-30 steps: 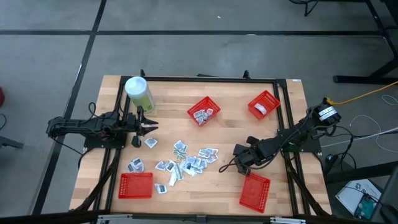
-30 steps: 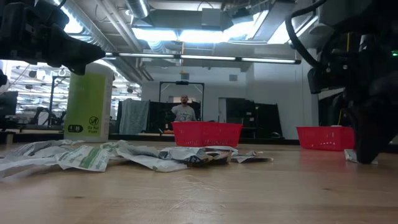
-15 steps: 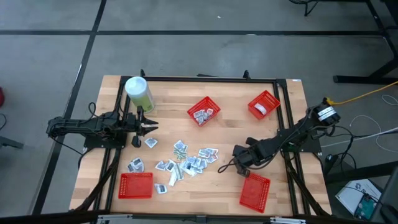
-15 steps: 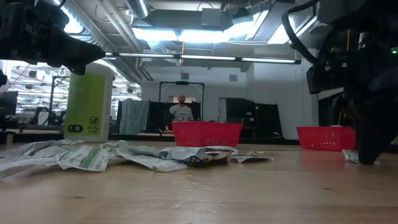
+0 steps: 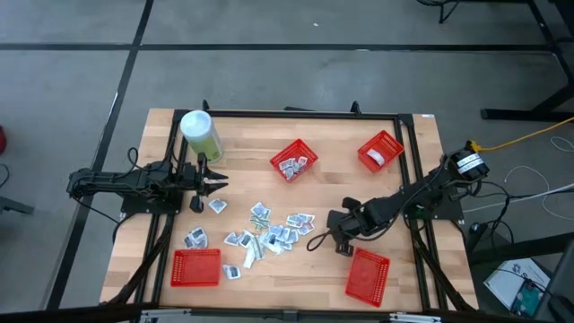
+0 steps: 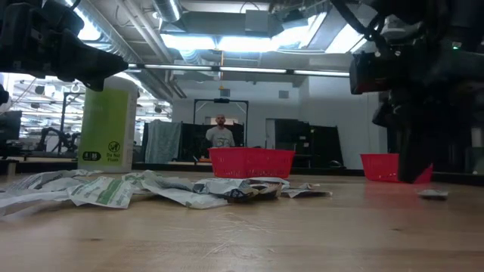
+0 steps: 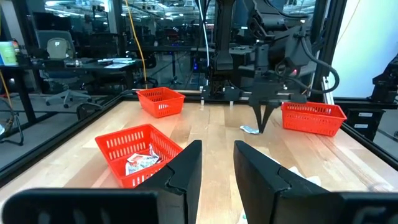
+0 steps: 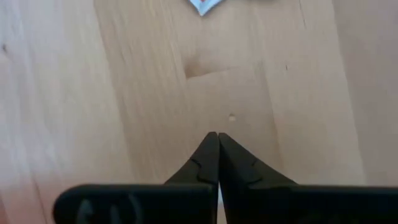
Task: Pick & Place First Aid Supplies
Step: Put the orange ointment pack into the red container
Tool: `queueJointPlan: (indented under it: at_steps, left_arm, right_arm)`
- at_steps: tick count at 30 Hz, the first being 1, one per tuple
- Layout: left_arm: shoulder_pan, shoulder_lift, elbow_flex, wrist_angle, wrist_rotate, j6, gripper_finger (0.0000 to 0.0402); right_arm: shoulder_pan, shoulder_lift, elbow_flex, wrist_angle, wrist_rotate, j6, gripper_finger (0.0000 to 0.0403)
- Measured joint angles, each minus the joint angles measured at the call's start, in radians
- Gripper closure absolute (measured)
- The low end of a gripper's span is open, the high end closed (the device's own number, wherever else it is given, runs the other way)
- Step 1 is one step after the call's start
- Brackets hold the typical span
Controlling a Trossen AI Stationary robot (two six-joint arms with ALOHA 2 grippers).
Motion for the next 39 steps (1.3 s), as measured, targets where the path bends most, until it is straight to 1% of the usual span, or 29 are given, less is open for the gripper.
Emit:
queueJointPlan:
  at_steps: [3, 5, 10, 14, 16, 19, 21, 25, 32, 35, 39]
  left_arm:
    - [0.0, 0.0, 0.0, 0.0, 0.0, 0.0, 0.0313]
    - [0.0, 0.0, 0.0, 0.0, 0.0, 0.0, 0.0313]
    - [0.0, 0.0, 0.0, 0.0, 0.0, 0.0, 0.0313]
    - [0.0, 0.0, 0.0, 0.0, 0.0, 0.0, 0.0313]
    - [0.0, 0.0, 0.0, 0.0, 0.0, 0.0, 0.0313]
    - [0.0, 0.0, 0.0, 0.0, 0.0, 0.0, 0.0313]
    - [0.0, 0.0, 0.0, 0.0, 0.0, 0.0, 0.0313]
    - [0.0, 0.0, 0.0, 0.0, 0.0, 0.0, 0.0313]
    - [0.0, 0.0, 0.0, 0.0, 0.0, 0.0, 0.0313]
    - [0.0, 0.0, 0.0, 0.0, 0.0, 0.0, 0.0313]
    - [0.0, 0.0, 0.0, 0.0, 0.0, 0.0, 0.0313]
  right_arm:
    - [-0.002, 0.0, 0.0, -0.005, -0.02, -0.003, 0.0394]
    - [-0.002, -0.001, 0.0, 0.007, -0.022, 0.001, 0.0383]
    - [-0.002, -0.002, 0.0, 0.004, -0.022, 0.024, 0.034]
    - [-0.006, -0.002, 0.0, -0.039, -0.025, 0.06, 0.0296]
    - [-0.006, -0.002, 0.0, -0.061, -0.044, 0.059, 0.0277]
    - [-0.006, -0.002, 0.0, -0.072, -0.045, 0.066, 0.0257]
    - [-0.005, -0.002, 0.0, -0.078, -0.026, 0.08, 0.0251]
    - [-0.005, -0.001, -0.011, -0.09, -0.021, 0.111, 0.0249]
    - [-0.005, 0.05, -0.02, -0.099, -0.041, 0.129, 0.0256]
    - [-0.005, 0.065, -0.021, -0.098, -0.046, 0.129, 0.0275]
    - [-0.005, 0.067, -0.021, -0.097, -0.054, 0.125, 0.0322]
